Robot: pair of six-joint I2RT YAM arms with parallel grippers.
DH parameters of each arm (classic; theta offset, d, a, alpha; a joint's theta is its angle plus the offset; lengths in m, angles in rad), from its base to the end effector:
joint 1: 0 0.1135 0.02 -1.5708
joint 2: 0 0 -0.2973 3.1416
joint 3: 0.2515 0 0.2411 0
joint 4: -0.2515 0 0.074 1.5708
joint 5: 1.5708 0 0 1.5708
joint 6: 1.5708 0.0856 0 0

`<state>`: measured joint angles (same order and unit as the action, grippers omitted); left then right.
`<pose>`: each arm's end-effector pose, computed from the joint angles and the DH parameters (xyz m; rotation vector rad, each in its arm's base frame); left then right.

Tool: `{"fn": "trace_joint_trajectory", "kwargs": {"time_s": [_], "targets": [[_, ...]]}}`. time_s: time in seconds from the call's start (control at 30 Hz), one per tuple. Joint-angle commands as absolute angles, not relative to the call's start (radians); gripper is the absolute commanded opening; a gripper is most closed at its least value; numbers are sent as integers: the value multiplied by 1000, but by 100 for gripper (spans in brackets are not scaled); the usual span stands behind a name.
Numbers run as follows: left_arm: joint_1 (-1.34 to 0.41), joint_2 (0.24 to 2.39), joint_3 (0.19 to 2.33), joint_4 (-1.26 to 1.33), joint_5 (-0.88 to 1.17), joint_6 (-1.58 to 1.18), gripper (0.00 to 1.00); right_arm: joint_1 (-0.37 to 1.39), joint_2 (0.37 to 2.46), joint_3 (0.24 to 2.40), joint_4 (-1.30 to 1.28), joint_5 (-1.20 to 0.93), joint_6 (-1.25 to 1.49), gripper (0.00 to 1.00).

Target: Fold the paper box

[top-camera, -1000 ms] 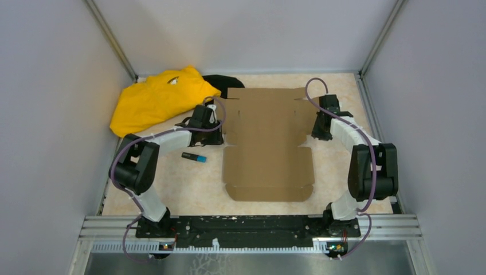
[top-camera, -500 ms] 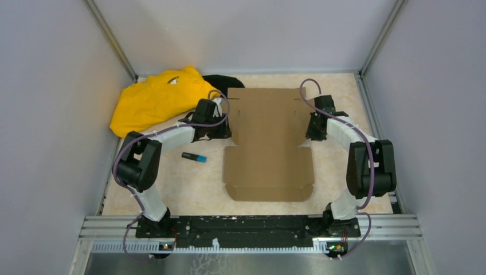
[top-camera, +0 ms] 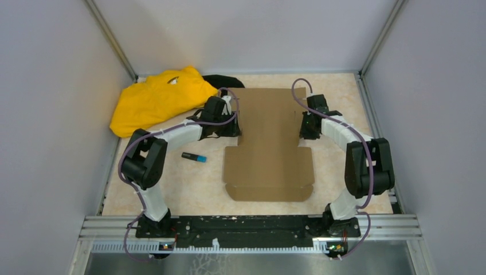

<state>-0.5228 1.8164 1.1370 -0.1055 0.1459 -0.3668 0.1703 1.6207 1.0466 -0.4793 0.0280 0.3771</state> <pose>0.3611 -0.2224 0.1897 0.2624 2.4135 -0.5929 0.3379 0.0557 0.1953 0.2814 2.6168 0.1528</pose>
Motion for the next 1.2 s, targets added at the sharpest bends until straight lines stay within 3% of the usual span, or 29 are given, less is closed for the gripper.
{"fn": "trace_joint_trajectory", "kwargs": {"time_s": [0.0,0.7,1.17], "targets": [[-555,1851,1189,-107,147,-378,54,190,1639,1094,-438,14,378,22],[-598,1957,1243,-148,92,-371,66,266,1756,1158,-422,42,373,23],[-653,2083,1352,-315,-109,-357,64,314,1881,1148,-454,177,363,23]]}}
